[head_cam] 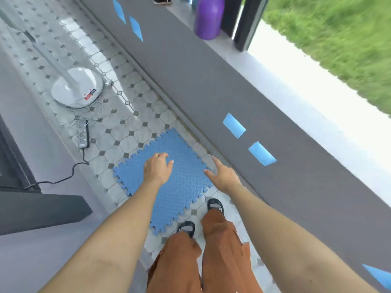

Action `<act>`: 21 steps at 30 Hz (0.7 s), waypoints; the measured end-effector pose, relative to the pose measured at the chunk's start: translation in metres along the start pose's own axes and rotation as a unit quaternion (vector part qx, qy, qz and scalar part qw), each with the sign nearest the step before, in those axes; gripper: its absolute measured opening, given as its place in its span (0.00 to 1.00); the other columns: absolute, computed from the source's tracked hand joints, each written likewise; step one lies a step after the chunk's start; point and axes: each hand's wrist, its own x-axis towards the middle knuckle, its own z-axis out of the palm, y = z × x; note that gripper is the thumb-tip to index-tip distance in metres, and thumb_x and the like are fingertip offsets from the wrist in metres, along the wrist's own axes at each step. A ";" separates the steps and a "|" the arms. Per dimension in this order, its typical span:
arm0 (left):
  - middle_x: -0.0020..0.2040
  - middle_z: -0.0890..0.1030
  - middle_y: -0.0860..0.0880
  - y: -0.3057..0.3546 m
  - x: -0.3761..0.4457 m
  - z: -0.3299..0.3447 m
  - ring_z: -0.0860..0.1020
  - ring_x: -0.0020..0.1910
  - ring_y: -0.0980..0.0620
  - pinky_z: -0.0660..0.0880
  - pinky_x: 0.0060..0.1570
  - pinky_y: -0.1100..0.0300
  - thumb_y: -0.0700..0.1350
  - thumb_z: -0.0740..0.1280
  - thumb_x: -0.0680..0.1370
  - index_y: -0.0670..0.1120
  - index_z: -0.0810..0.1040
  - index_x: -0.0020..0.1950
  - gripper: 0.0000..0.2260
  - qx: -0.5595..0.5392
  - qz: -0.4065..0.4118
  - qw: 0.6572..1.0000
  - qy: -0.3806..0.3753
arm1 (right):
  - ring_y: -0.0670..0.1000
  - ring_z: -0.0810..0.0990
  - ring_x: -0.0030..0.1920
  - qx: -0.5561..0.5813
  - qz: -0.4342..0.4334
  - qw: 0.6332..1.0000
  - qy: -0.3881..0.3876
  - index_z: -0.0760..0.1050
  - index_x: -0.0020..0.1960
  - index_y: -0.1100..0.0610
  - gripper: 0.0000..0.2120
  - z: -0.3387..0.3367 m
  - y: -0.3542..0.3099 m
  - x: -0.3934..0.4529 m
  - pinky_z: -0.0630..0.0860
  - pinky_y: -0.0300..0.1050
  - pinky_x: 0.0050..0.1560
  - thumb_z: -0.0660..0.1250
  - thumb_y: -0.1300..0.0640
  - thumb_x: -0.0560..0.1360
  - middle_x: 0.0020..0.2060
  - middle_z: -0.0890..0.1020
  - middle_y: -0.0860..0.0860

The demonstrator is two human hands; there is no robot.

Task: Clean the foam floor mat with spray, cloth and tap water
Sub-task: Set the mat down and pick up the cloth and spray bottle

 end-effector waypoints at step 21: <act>0.54 0.79 0.42 0.390 -0.188 0.132 0.77 0.54 0.41 0.74 0.53 0.49 0.48 0.60 0.81 0.44 0.78 0.58 0.11 0.145 0.535 0.825 -0.114 | 0.58 0.72 0.68 0.374 0.414 0.767 0.319 0.57 0.78 0.53 0.32 0.030 0.344 -0.352 0.70 0.49 0.63 0.59 0.40 0.79 0.68 0.74 0.57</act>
